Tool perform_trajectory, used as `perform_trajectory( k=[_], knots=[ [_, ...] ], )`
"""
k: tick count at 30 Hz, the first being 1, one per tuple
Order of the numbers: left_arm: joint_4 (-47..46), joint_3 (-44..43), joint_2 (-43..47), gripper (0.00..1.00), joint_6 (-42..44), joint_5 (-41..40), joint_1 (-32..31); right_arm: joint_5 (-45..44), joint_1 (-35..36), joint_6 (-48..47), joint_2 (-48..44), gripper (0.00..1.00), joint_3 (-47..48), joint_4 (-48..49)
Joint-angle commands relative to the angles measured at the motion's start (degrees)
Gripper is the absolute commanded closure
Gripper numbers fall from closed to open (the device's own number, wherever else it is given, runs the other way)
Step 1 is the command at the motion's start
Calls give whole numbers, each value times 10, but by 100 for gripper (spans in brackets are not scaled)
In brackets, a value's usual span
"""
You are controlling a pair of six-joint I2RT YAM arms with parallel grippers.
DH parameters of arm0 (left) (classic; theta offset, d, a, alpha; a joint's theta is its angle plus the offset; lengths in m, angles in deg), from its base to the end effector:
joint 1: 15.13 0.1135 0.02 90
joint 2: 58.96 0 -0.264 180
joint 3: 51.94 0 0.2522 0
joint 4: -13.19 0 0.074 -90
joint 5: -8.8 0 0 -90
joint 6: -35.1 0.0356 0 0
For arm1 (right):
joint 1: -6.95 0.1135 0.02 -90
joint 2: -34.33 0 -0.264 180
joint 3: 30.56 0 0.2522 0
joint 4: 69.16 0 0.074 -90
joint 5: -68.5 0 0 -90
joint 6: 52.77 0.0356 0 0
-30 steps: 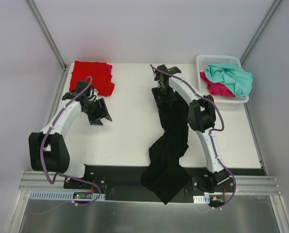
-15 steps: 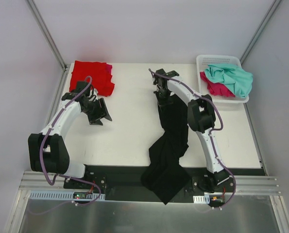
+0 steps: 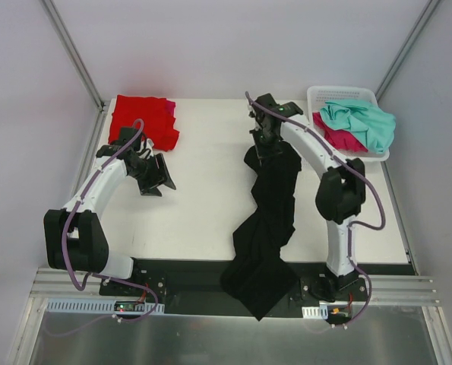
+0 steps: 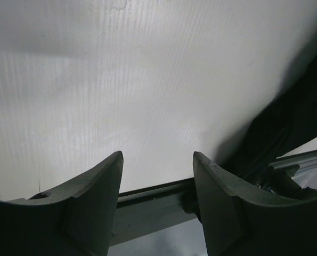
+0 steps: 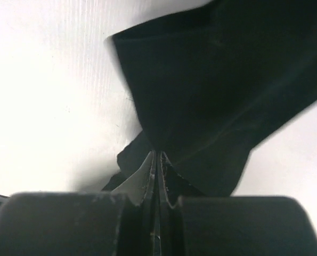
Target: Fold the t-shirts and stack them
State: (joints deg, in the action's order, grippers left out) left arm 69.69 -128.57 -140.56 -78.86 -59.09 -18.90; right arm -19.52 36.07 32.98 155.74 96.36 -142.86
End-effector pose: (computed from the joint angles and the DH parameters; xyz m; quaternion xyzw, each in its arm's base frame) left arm 0.2823 -0.0320 0.2588 -0.1202 0.9447 -0.2384 0.1903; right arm 0.3919 0.2197 0.2613 -0.2850 0.9395 0.0573 0.1811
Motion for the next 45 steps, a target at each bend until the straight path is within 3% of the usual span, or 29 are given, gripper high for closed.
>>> perform_trajectory(
  k=[1,8,13,19,24,27,31,38,45],
  knots=[
    [12,-4,17,45,4,9,-3,-81,-7,18,-116,99,-25,-13],
    [12,-3,23,45,4,12,-3,-227,-59,35,-196,99,-116,3],
    [12,-4,23,45,3,12,-3,-230,-70,25,-158,99,-118,-5],
    [14,-3,29,45,7,10,-3,-340,-65,58,-104,99,-119,-23],
    [16,-4,20,45,9,11,-4,-337,-53,60,-81,99,-103,-39],
    [16,-2,17,45,9,10,-3,-354,-34,52,-75,93,-81,-48],
    [16,-2,18,45,15,7,-3,-350,-24,46,-62,60,-12,-61],
    [16,-1,8,45,17,6,-3,-347,-1,12,-4,60,94,-88],
    [16,-4,-1,45,21,3,-3,-322,5,4,41,65,105,-87]
  ],
)
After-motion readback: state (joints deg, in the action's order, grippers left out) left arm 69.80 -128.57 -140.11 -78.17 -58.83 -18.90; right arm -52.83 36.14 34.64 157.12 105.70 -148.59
